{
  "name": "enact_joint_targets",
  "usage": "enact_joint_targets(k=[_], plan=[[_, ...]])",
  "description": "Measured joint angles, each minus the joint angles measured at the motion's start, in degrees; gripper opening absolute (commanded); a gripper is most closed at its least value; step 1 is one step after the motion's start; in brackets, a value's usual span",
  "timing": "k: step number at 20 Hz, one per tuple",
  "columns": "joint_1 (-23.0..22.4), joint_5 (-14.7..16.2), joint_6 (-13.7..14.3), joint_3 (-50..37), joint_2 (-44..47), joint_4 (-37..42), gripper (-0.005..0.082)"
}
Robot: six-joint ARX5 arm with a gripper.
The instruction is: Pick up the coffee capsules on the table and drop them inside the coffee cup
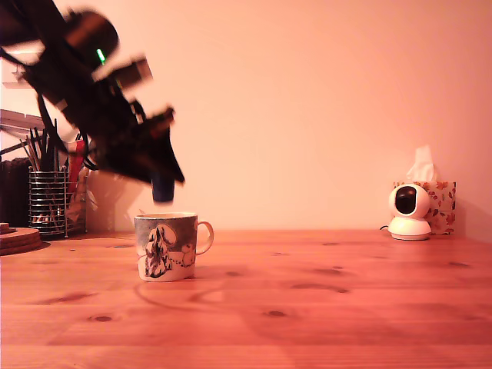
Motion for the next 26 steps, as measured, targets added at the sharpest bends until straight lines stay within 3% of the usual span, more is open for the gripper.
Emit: enact_joint_targets(k=[14, 15, 19, 26], plan=[[0.0, -3.0, 0.5, 2.6, 0.9, -2.2, 0.0149], [0.0, -3.5, 0.5, 2.6, 0.9, -2.2, 0.0169], [0.0, -5.7, 1.6, 2.6, 0.9, -2.2, 0.0453], [0.0, -5.9, 2.0, 2.6, 0.9, -2.2, 0.0473]])
